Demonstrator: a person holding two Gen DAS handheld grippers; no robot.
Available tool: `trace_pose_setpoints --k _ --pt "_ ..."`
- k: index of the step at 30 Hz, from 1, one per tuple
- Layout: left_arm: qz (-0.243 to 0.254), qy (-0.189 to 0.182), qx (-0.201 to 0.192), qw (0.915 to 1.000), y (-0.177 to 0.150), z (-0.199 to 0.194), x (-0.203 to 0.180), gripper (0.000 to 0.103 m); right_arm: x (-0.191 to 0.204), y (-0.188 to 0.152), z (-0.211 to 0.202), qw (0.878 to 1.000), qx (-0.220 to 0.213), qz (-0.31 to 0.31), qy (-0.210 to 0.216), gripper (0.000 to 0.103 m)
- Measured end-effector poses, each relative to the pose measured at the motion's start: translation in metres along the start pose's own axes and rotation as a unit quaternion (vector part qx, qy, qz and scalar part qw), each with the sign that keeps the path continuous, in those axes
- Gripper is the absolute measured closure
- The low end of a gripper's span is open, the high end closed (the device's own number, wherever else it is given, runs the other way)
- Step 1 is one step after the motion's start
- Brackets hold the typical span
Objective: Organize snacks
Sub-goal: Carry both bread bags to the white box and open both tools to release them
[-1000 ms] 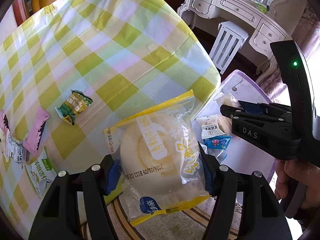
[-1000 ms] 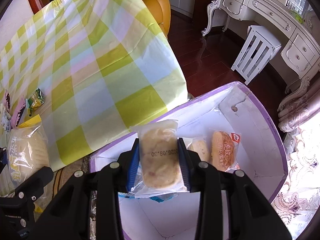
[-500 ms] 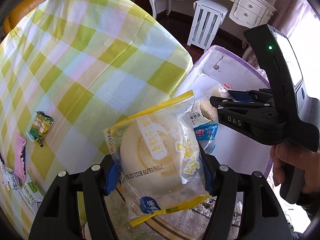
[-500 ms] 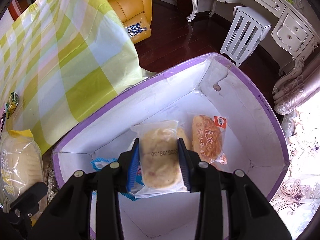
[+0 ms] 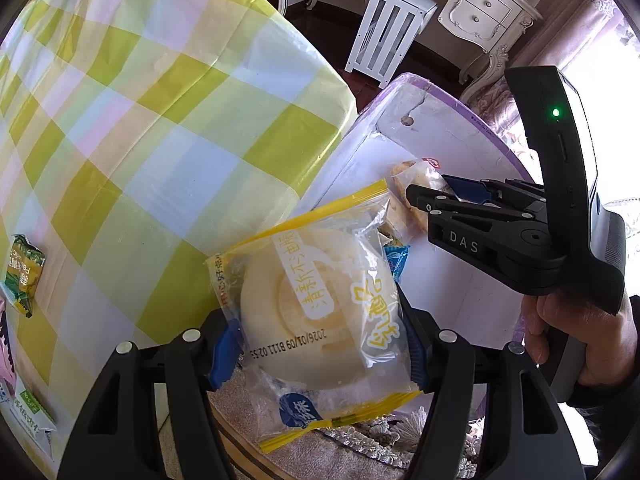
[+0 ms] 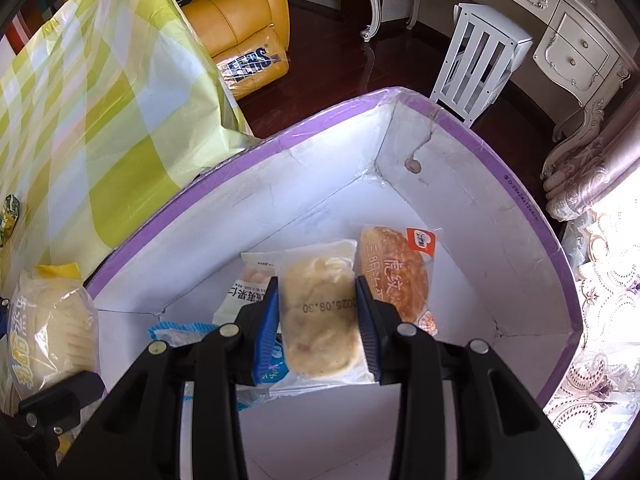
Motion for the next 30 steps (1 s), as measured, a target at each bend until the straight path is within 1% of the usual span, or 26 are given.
trace_pose_setpoints --k 2,5,7,10,11,12,15,20,24,25,26,27,28,29,30 --pt "0.011 0.008 -0.001 0.9999 0.000 -0.001 -0.005 0.039 -0.008 0.000 0.001 1.000 -0.001 0.011 -0.002 0.066" --pt "0.035 0.000 0.001 0.9994 -0.002 -0.002 -0.021 0.039 -0.018 -0.001 -0.002 1.000 -0.005 0.017 -0.004 0.066" --pt "0.068 0.004 0.005 0.9977 -0.005 -0.002 -0.036 0.039 -0.023 -0.001 0.000 1.000 -0.001 0.015 -0.004 0.066" --pt "0.110 -0.007 0.020 0.9937 -0.014 0.000 -0.055 0.039 -0.026 -0.002 0.008 1.000 0.006 0.014 0.001 0.066" --pt "0.118 0.002 0.024 0.9927 -0.015 0.004 -0.057 0.038 -0.025 -0.002 0.010 1.000 0.010 0.015 0.003 0.066" --pt "0.119 0.004 0.030 0.9924 -0.015 0.006 -0.057 0.039 -0.026 -0.003 0.012 1.000 0.012 0.015 0.000 0.066" --pt "0.112 -0.011 0.041 0.9928 -0.016 0.010 -0.056 0.039 -0.028 -0.007 0.018 1.000 0.021 0.022 0.008 0.066" --pt "0.119 -0.009 0.047 0.9917 -0.020 0.010 -0.057 0.038 -0.035 -0.010 0.019 0.999 0.026 0.032 0.009 0.066" --pt "0.136 -0.009 0.050 0.9894 -0.021 0.017 -0.066 0.038 -0.041 -0.009 0.017 0.999 0.025 0.037 0.005 0.066" --pt "0.141 -0.009 0.050 0.9887 -0.018 0.026 -0.074 0.038 -0.042 -0.008 0.016 0.999 0.024 0.038 0.006 0.066" --pt "0.142 -0.009 0.052 0.9884 -0.018 0.026 -0.075 0.038 -0.042 -0.007 0.016 0.999 0.024 0.038 0.007 0.066" --pt "0.141 -0.011 0.053 0.9885 -0.018 0.027 -0.075 0.035 -0.042 -0.006 0.015 0.999 0.025 0.038 0.009 0.066" --pt "0.138 -0.015 0.053 0.9890 -0.017 0.027 -0.074 0.030 -0.041 -0.006 0.016 0.999 0.027 0.037 0.011 0.066" --pt "0.134 -0.019 0.047 0.9897 -0.015 0.024 -0.074 0.017 -0.040 -0.006 0.016 0.999 0.028 0.036 0.011 0.066" --pt "0.130 -0.022 0.040 0.9905 -0.013 0.021 -0.073 0.012 -0.039 -0.006 0.016 0.999 0.028 0.034 0.011 0.066"
Point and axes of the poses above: each gripper's, at about its wrist camera, not at the fingertips, and z roughly the way its jaws point, x to its left, y to its top, the point moved 8 cm from there along z, roughly the way its jaws point, and after that the axes turned 13 degrees about y, right-handed, at the moved point
